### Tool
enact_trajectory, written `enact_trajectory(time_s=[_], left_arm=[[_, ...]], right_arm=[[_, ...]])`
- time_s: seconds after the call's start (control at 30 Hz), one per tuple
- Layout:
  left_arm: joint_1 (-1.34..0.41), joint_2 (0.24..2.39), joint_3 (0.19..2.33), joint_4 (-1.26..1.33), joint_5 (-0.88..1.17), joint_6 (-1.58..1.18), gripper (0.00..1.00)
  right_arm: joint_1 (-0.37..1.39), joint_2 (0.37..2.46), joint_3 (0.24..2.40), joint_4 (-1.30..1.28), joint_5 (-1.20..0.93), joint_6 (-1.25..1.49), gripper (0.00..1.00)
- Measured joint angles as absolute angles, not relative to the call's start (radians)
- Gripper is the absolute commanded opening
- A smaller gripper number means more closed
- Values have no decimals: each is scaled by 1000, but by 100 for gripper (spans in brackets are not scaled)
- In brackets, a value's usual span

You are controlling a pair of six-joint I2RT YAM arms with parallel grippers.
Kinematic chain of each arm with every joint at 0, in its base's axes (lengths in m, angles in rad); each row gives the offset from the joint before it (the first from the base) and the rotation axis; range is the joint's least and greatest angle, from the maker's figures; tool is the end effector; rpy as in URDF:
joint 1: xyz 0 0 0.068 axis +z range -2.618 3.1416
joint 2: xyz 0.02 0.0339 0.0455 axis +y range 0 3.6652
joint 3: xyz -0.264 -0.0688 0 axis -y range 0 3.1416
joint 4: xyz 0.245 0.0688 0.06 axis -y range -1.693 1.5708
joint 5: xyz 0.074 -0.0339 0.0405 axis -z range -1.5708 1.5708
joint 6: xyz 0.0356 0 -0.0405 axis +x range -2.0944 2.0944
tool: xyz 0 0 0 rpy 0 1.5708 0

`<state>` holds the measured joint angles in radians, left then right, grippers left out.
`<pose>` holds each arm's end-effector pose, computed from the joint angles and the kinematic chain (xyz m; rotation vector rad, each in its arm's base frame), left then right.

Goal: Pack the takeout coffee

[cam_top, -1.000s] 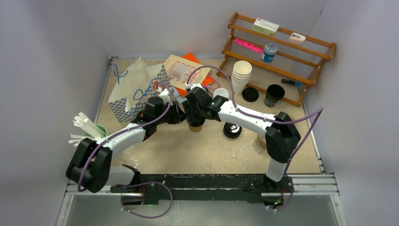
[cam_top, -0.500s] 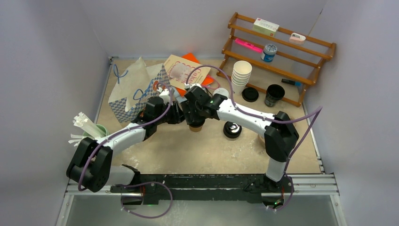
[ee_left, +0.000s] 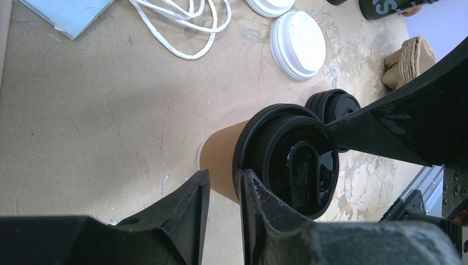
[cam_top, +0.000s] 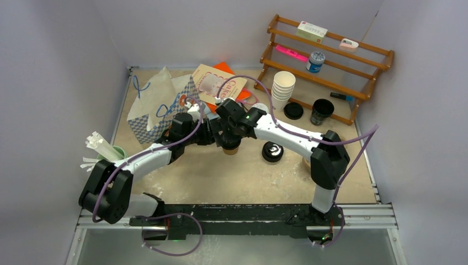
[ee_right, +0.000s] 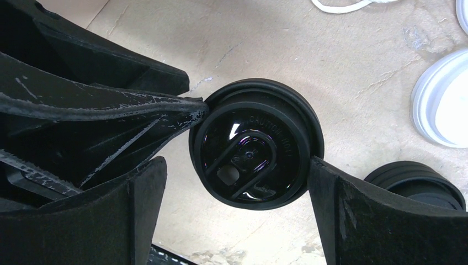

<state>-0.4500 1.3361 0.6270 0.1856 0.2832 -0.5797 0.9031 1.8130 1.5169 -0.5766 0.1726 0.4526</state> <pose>0.2454 -0.1296 0.2022 0.0381 2.2060 -0.8980 0.2557 0.3145 0.2721 -0.4750 2.4203 0.3965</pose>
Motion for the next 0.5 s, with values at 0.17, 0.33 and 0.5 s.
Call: enact_trajectory(time_s=[0.17, 0.33, 0.5], left_arm=[[-450, 1336, 633, 171, 284, -579, 29], [-451, 1336, 635, 166, 285, -580, 28], [-452, 1336, 638, 160, 285, -579, 29]], right_arm=[[903, 1813, 1522, -586, 174, 453, 92], [904, 1813, 1522, -587, 191, 460, 92], [905, 1813, 1522, -588, 208, 477, 97]])
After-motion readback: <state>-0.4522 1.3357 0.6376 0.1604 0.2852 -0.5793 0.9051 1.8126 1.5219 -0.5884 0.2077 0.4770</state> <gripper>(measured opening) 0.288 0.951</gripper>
